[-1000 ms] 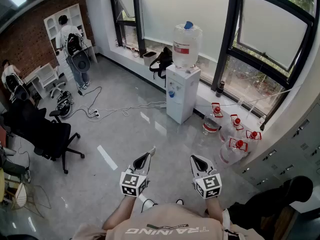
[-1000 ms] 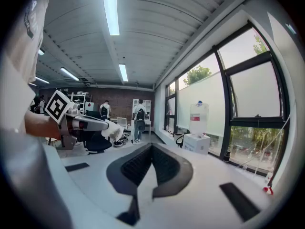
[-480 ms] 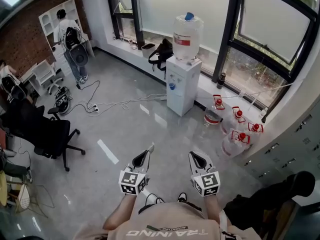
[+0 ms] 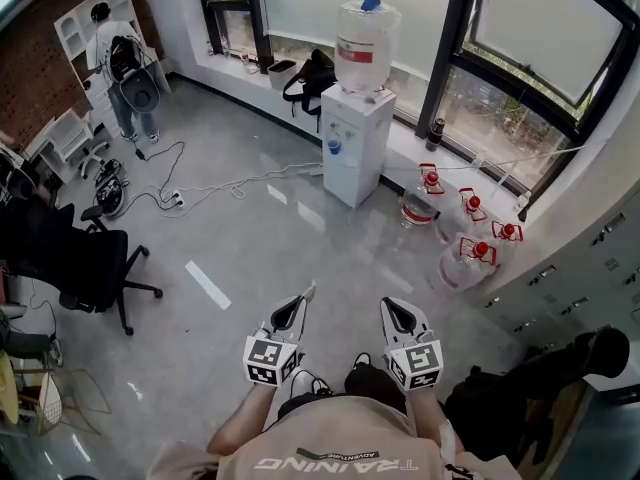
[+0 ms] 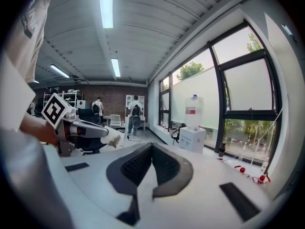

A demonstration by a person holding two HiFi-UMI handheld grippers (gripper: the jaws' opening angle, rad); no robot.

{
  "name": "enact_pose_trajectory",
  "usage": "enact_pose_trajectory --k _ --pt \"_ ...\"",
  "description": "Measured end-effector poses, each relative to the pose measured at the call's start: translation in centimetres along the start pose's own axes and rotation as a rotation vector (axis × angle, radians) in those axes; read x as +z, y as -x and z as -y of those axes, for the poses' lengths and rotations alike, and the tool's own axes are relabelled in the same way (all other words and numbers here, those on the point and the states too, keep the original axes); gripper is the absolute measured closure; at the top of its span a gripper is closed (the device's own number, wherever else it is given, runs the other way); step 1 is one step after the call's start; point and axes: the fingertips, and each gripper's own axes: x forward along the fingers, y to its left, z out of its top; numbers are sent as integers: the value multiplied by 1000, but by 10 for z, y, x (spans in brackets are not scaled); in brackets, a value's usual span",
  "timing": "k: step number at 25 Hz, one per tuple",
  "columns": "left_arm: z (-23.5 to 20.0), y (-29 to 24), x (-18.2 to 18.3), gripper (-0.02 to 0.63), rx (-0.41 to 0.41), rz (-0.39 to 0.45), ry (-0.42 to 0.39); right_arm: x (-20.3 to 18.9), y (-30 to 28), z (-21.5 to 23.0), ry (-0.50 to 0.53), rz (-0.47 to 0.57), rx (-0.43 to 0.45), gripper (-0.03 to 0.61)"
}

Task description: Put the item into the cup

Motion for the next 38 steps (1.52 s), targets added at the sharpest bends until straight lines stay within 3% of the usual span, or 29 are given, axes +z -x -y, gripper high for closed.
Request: enact_pose_trajectory --k 4,10,14,20,24,27,35,38 --pt "-8 -23 -1 606 3 -18 7 -13 -20 15 -12 -35 20 568" --pt "-25 -72 14 606 10 -29 5 -6 -68 62 -20 21 10 568" --pt "-37 -119 36 606 18 -12 -7 2 -109 102 46 34 12 568" --pt "-49 -183 50 606 46 -6 6 3 -154 150 -14 39 73 568" --pt "-66 -212 52 606 91 -7 36 3 -176 170 77 14 88 568" --pt "-76 -229 49 606 115 -28 55 -2 -194 176 148 -12 110 568" --pt "-124 -252 41 606 123 -79 85 -13 -255 178 -3 -65 167 568" --pt "-154 -272 49 606 107 -67 80 -7 -287 182 47 -82 143 568"
